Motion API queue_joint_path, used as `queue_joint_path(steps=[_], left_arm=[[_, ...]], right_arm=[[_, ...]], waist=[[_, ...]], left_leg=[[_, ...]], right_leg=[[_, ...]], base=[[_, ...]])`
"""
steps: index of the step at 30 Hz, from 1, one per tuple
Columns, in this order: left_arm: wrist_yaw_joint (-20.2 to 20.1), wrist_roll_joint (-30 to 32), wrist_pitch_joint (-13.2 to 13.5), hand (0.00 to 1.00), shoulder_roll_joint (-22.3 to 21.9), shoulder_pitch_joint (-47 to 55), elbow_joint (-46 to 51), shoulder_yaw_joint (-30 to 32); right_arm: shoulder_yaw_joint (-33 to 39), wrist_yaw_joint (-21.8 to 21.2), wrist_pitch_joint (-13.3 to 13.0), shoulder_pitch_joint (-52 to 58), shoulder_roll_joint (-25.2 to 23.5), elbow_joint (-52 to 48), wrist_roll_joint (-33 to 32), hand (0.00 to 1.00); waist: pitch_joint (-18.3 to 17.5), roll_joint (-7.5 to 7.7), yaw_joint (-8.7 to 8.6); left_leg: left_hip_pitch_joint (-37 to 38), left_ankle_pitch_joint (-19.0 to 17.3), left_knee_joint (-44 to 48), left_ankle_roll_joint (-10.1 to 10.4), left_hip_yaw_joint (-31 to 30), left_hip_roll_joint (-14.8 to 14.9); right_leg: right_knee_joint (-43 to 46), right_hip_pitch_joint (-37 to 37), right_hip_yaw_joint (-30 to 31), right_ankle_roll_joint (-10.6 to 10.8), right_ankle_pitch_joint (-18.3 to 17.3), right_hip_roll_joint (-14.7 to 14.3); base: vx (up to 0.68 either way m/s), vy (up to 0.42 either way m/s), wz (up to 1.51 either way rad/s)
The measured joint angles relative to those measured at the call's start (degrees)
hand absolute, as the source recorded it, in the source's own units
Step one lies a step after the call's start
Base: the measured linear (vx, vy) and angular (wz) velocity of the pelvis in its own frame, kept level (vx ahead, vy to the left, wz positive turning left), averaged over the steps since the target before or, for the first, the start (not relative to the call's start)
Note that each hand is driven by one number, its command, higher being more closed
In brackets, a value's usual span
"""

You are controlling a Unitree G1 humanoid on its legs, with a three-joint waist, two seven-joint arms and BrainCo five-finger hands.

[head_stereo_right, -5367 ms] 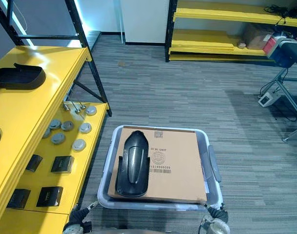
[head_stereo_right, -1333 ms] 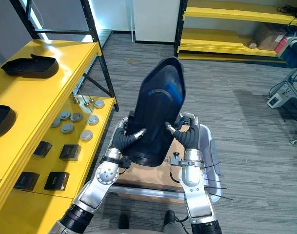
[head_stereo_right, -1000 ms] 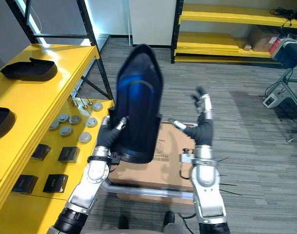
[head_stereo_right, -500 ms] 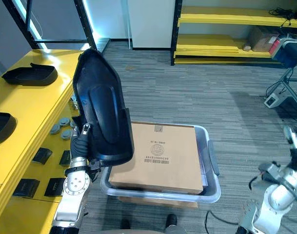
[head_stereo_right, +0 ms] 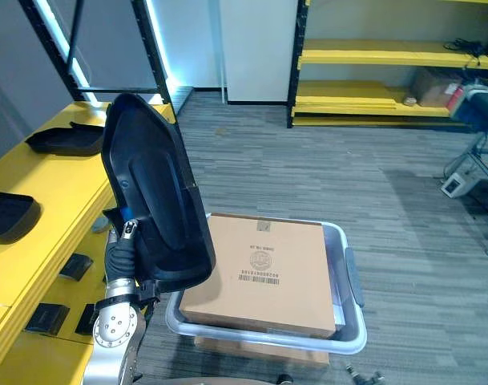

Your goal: Walk over and take plastic housings, then place them on the shelf

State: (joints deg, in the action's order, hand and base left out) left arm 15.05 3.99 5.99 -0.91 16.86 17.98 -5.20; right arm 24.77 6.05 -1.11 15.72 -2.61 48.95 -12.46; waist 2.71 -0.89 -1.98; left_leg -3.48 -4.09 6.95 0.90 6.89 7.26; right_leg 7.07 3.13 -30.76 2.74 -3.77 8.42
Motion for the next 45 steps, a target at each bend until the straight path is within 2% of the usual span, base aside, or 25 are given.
queue_joint_path(steps=[3, 4, 5, 6, 7, 9, 10, 12, 14, 16, 17, 18, 19, 20, 21, 23, 25, 26, 28, 29, 30, 32, 34, 40, 45], left_arm=[[0.0, 0.0, 0.2, 1.0, -0.5, -1.2, 0.0, -3.4], [0.0, -0.6, 0.2, 1.0, -0.9, -1.8, 0.0, -4.6], [-0.1, -1.8, 0.4, 1.0, -1.2, -2.8, -0.1, -6.8], [-0.1, -2.2, 0.6, 1.0, -1.2, -3.4, -0.2, -7.7], [-0.3, -3.3, 1.5, 1.0, -0.2, -5.9, -0.7, -9.7], [-0.3, -4.2, 2.3, 1.0, 1.5, -9.5, -2.0, -11.4], [-0.7, -4.7, 2.6, 1.0, 1.5, -10.8, -3.4, -13.0], [-1.4, -5.6, 2.7, 1.0, 1.9, -12.4, -5.4, -15.3], [-1.8, -5.6, 2.7, 1.0, 2.0, -13.3, -5.9, -16.1], [-2.4, -5.6, 2.8, 1.0, 2.0, -13.6, -5.9, -15.9], [-2.4, -5.6, 2.8, 1.0, 2.1, -13.6, -5.9, -15.7], [-2.3, -5.6, 2.8, 1.0, 2.4, -13.4, -6.0, -15.5], [-2.1, -5.6, 2.9, 1.0, 2.7, -13.4, -6.1, -15.5], [-2.0, -5.6, 3.2, 1.0, 2.9, -13.6, -6.1, -15.5], [-1.7, -5.6, 3.4, 1.0, 3.1, -13.7, -6.2, -15.3], [-0.8, -5.6, 3.4, 1.0, 3.1, -13.5, -6.3, -14.3], [0.1, -5.7, 3.4, 1.0, 3.1, -12.1, -7.0, -12.6], [0.1, -5.9, 3.5, 1.0, 3.1, -11.2, -7.1, -12.1], [0.0, -6.4, 3.5, 1.0, 2.8, -9.3, -7.1, -11.6], [-0.1, -6.8, 3.5, 1.0, 2.7, -8.1, -7.0, -10.9], [-0.1, -6.9, 3.5, 1.0, 2.5, -7.7, -7.0, -10.5], [-0.5, -8.1, 3.3, 1.0, 0.2, -5.5, -6.6, -9.8], [-1.7, -8.9, 3.3, 1.0, -1.2, -5.0, -6.3, -9.1], [-3.5, -10.1, 3.3, 1.0, -1.6, -4.1, -5.6, -7.7], [-4.0, -10.0, 2.9, 1.0, -1.1, -2.7, -5.2, -7.6]], right_arm=[[-2.2, 0.3, 0.0, -0.6, 1.5, 0.3, 1.8, 0.0], [-2.4, 0.4, 0.2, -0.7, 2.3, 0.7, 1.9, 0.0], [-2.3, 0.5, 0.4, -0.9, 3.3, 2.4, 1.9, 0.0], [-2.3, 0.6, 0.4, -1.3, 3.7, 3.2, 2.0, 0.0], [-0.7, 1.3, 0.2, -1.0, 3.0, 5.8, 2.5, 0.0], [-0.6, 1.4, 0.1, -2.6, 2.4, 7.9, 3.2, 0.0], [-0.5, 1.4, 0.3, -2.9, 3.0, 8.3, 3.7, 0.0], [-1.4, 1.4, 0.3, -3.5, 3.1, 8.7, 4.1, 0.0], [-1.4, 1.4, 0.4, -5.6, 3.1, 10.0, 4.2, 0.0], [-2.4, 1.5, 0.6, -6.5, 3.7, 10.4, 4.3, 0.0], [-2.4, 1.5, 0.6, -6.4, 3.8, 10.4, 4.3, 0.0], [-2.4, 1.5, 0.4, -6.4, 3.8, 10.2, 4.2, 0.0], [-2.5, 1.4, 0.2, -5.9, 4.1, 9.9, 4.0, 0.0], [-2.8, 1.5, 0.2, -6.0, 4.0, 9.6, 4.0, 0.0], [-2.8, 1.5, 0.3, -5.9, 3.5, 9.6, 3.8, 0.0], [-3.8, 1.4, 0.3, -5.8, 3.3, 9.3, 3.4, 0.0], [-5.3, 1.2, 0.2, -5.2, 3.9, 7.4, 3.0, 0.0], [-5.8, 1.2, 0.2, -4.9, 4.1, 6.9, 2.8, 0.0], [-7.4, 1.2, 0.3, -4.0, 4.0, 5.4, 2.7, 0.0], [-8.3, 1.2, 0.5, -3.0, 3.2, 4.1, 2.6, 0.0], [-8.9, 1.2, 0.4, -2.8, 2.7, 3.4, 2.2, 0.0], [-9.5, 1.3, 0.3, -2.4, 3.1, 1.0, 1.8, 0.0], [-9.7, 1.3, 0.4, -2.9, 3.4, -0.2, 1.8, 0.0], [-10.5, 1.0, 0.1, -4.7, 0.7, -3.2, 1.9, 0.0], [-10.1, 1.2, 0.3, -4.0, 0.4, -3.0, 1.9, 0.0]], waist=[[0.3, -0.04, -0.19], [0.6, -0.61, -0.08], [0.7, -1.6, -0.34], [0.8, -1.32, -0.55], [0.8, 0.17, -1.85], [1.5, 1.21, -2.19], [1.4, 0.43, -2.3], [1.1, 0.79, -3.49], [1.0, 0.63, -3.64], [1.1, 0.53, -3.42], [1.1, 0.58, -3.32], [1.1, 0.53, -3.39], [1.3, 0.05, -3.7], [1.4, 0.02, -3.93], [1.6, 0.43, -3.91], [2.5, 1.31, -3.61], [3.2, 0.35, -3.57], [3.3, 0.2, -3.56], [3.0, 0.83, -3.45], [3.0, 2.7, -3.13], [3.2, 3.48, -2.91], [3.0, 2.41, -2.25], [3.0, 1.75, -1.43], [2.8, 1.67, 0.8], [2.3, 1.83, 1.01]], left_leg=[[-2.5, -0.7, 1.9, -2.6, 21.3, 6.0], [-3.5, 0.5, 4.2, -4.5, 24.7, 7.4], [-4.6, 5.2, 5.5, -5.2, 26.3, 7.4], [-5.0, 6.6, 4.7, -3.9, 25.6, 6.1], [-4.9, 6.7, -1.5, -4.5, 23.7, 3.2], [-5.4, 3.4, 3.4, -7.3, 30.4, 4.7], [-4.5, 4.3, 3.6, -2.1, 31.1, 4.8], [-4.9, 4.3, 1.9, -2.2, 28.6, 1.8], [-6.2, 3.5, 1.5, -3.2, 27.4, -0.4], [-8.3, 1.5, 4.1, -5.0, 24.8, -2.6], [-8.4, 1.1, 4.4, -5.4, 24.1, -3.4], [-8.2, 0.7, 4.0, -6.0, 22.3, -4.6], [-7.0, 0.3, 2.9, -6.4, 19.0, -5.5], [-6.9, 0.2, 2.5, -6.5, 17.1, -5.9], [-5.9, 0.0, 1.2, -6.8, 13.9, -7.4], [-3.5, 0.1, 0.0, -7.1, 9.4, -9.6], [-1.0, 0.2, -0.7, -7.1, 4.1, -10.4], [-0.6, 0.1, -0.7, -6.7, 2.4, -10.4], [-0.2, -0.6, 0.2, -5.4, -0.4, -10.7], [-0.2, -2.5, 2.1, -4.6, 0.0, -11.3], [-0.3, -3.6, 3.6, -4.2, 1.3, -11.0], [-2.9, -6.3, 10.3, -2.0, 4.2, -6.7], [-4.0, -6.8, 11.7, -1.9, 4.6, -5.5], [-1.6, -7.0, 9.5, -1.7, 4.7, -5.5], [-1.9, -7.2, 9.4, -1.3, 4.3, -6.0]], right_leg=[[3.0, -1.5, -8.4, 0.4, -0.7, 4.7], [4.4, -1.6, -10.5, 0.8, -1.2, 5.6], [7.6, -1.4, -13.7, 2.1, -3.0, 7.1], [8.7, -1.3, -14.8, 2.0, -3.9, 8.3], [7.6, -1.1, -17.3, 1.7, -4.4, 9.9], [6.7, 0.7, -21.2, 3.0, -2.9, 11.3], [6.0, 2.5, -22.9, 4.3, -1.9, 11.2], [3.9, 3.6, -25.5, 5.6, 0.0, 12.2], [2.7, 4.0, -26.9, 6.1, 1.5, 13.1], [5.0, 4.8, -28.4, 4.5, 2.3, 15.5], [6.6, 4.5, -26.7, 2.6, 1.8, 16.3], [10.2, 3.5, -21.8, -1.9, 1.5, 17.7], [17.4, -0.5, -6.8, -5.1, -2.1, 17.7], [18.3, -1.5, -0.4, -3.6, -5.0, 15.3], [19.8, -3.3, 8.2, -3.0, -9.9, 11.2], [22.0, -5.4, 14.6, -4.0, -14.2, 6.4], [25.2, -10.8, 20.4, -3.4, -16.9, -0.5], [25.1, -12.6, 22.7, -3.2, -17.0, -2.6], [23.0, -15.5, 25.4, -2.4, -16.1, -3.8], [18.7, -15.2, 25.6, -1.8, -12.2, -2.1], [19.0, -14.8, 24.1, -2.1, -8.5, -0.9], [18.7, -13.1, 19.2, -2.4, -9.8, -1.3], [18.3, -12.5, 17.0, -2.5, -10.0, -1.6], [15.0, -8.8, 16.0, -2.4, -10.0, -2.1], [12.5, -7.1, 15.0, -2.0, -9.8, -1.9]], base=[[0.02, 0.086, 1.51], [0.03, 0.189, 1.5], [-0.02, 0.155, 1.3], [-0.07, 0.139, 1.65], [-0.04, 0.153, 1.45], [0.04, 0.139, 1.11], [0.08, 0.116, 0.74], [0.04, 0.189, 0.74], [0.04, 0.214, 0.56], [0.11, 0.224, 0.63], [0.08, 0.167, 0.68], [0.14, 0.206, 0.96], [0.15, 0.16, 1.12], [0.17, 0.117, 1.48], [0.15, -0.001, 1.49], [0.15, -0.016, 1.37], [0.18, -0.059, 1.34], [0.16, -0.067, 1.22], [0.18, -0.086, 1.09], [0.23, -0.125, 1.08], [0.27, -0.19, 0.99], [0.25, -0.218, 0.82], [0.16, -0.128, 0.45], [0.12, -0.004, 0.11], [0.04, 0.044, 0.08]])
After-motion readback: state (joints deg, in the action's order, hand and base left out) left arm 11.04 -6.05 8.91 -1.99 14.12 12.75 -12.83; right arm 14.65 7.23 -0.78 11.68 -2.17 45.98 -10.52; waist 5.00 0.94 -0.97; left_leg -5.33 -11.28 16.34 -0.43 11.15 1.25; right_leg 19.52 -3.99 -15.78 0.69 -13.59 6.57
